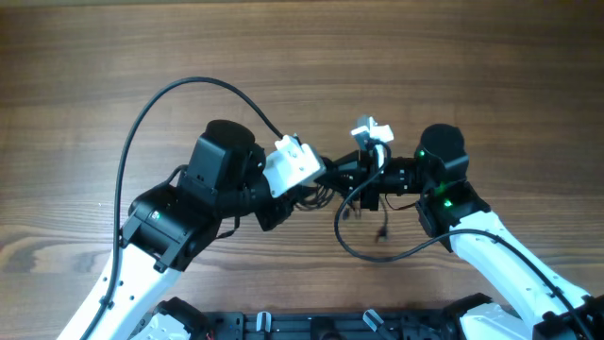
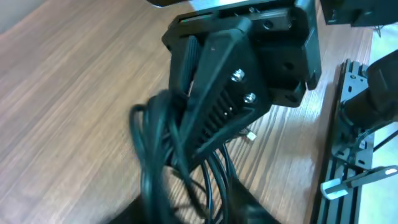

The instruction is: Untangle cables

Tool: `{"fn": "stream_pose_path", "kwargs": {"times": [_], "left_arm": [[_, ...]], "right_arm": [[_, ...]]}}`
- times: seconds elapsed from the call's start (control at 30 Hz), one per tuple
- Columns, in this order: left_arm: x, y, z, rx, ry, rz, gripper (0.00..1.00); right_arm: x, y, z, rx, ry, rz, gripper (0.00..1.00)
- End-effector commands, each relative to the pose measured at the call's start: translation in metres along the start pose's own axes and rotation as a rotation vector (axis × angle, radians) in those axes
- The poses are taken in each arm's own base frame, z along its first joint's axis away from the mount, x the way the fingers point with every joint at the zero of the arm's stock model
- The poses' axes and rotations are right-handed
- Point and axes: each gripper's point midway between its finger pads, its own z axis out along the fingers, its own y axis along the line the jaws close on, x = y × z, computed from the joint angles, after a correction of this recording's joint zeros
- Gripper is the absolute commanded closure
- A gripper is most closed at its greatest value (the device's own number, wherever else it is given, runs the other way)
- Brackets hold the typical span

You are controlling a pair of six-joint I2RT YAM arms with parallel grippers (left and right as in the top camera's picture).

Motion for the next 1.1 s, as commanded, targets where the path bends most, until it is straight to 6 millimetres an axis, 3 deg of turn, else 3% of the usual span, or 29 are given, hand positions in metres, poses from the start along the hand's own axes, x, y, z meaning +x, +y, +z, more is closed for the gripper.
{"fn": "stream_pose_path", "kwargs": {"times": [0.0, 0.03, 0.13, 0.17, 0.2, 0.27, 0.33, 0.37, 0.43, 0.53, 0.63, 0.77, 0.8, 0.83, 0.87, 1.07], "left_arm": [[-0.005, 0.003, -0.007, -0.007, -0.031, -0.005, 0.00], [-0.004, 0.011, -0.009, -0.031, -0.030, -0.049, 0.00], [0.004, 0.058, -0.023, -0.197, -0.055, -0.345, 0.00], [0.003, 0.071, -0.029, -0.230, -0.093, -0.485, 0.00], [-0.001, 0.087, -0.036, -0.242, -0.172, -0.754, 0.00], [0.000, 0.081, -0.033, -0.164, -0.184, -1.007, 0.00], [-0.005, 0.073, -0.024, -0.089, -0.171, -1.023, 0.00], [-0.009, 0.075, -0.016, -0.069, -0.179, -1.105, 0.00], [-0.014, 0.080, 0.008, -0.015, -0.175, -1.445, 0.01], [0.006, 0.078, 0.054, -0.011, -0.044, -1.783, 0.21], [0.023, 0.063, 0.098, 0.008, 0.110, -2.035, 0.09], [0.001, 0.061, 0.108, 0.075, 0.055, -2.008, 0.11], [-0.002, 0.063, 0.108, 0.077, 0.037, -2.001, 0.16], [0.000, 0.067, 0.109, 0.055, 0.021, -2.001, 0.36], [0.000, 0.067, 0.109, 0.052, 0.020, -2.026, 0.44], [0.006, 0.074, 0.113, 0.007, 0.005, -2.110, 0.64]], "right_arm": [[-0.029, -0.023, -0.003, 0.124, -0.153, 0.313, 0.96], [-0.038, -0.032, -0.006, 0.168, -0.213, 0.377, 0.96], [-0.052, -0.067, -0.020, 0.324, -0.384, 0.546, 0.96], [-0.054, -0.073, -0.024, 0.354, -0.422, 0.577, 0.96], [-0.057, -0.078, -0.027, 0.378, -0.447, 0.575, 0.96], [-0.057, -0.080, -0.028, 0.386, -0.453, 0.578, 0.96], [-0.055, -0.081, -0.028, 0.390, -0.448, 0.588, 0.96], [-0.051, -0.084, -0.028, 0.405, -0.443, 0.608, 0.96], [-0.041, -0.097, -0.033, 0.473, -0.450, 0.664, 0.96], [-0.036, -0.102, -0.035, 0.505, -0.454, 0.682, 0.96], [-0.036, -0.102, -0.035, 0.507, -0.452, 0.679, 0.96], [-0.034, -0.103, -0.036, 0.521, -0.436, 0.641, 0.96], [-0.031, -0.105, -0.036, 0.532, -0.429, 0.652, 0.96], [-0.028, -0.106, -0.036, 0.539, -0.422, 0.663, 0.96], [-0.025, -0.107, -0.036, 0.546, -0.415, 0.671, 0.96], [-0.025, -0.107, -0.036, 0.544, -0.416, 0.675, 0.95]]}}
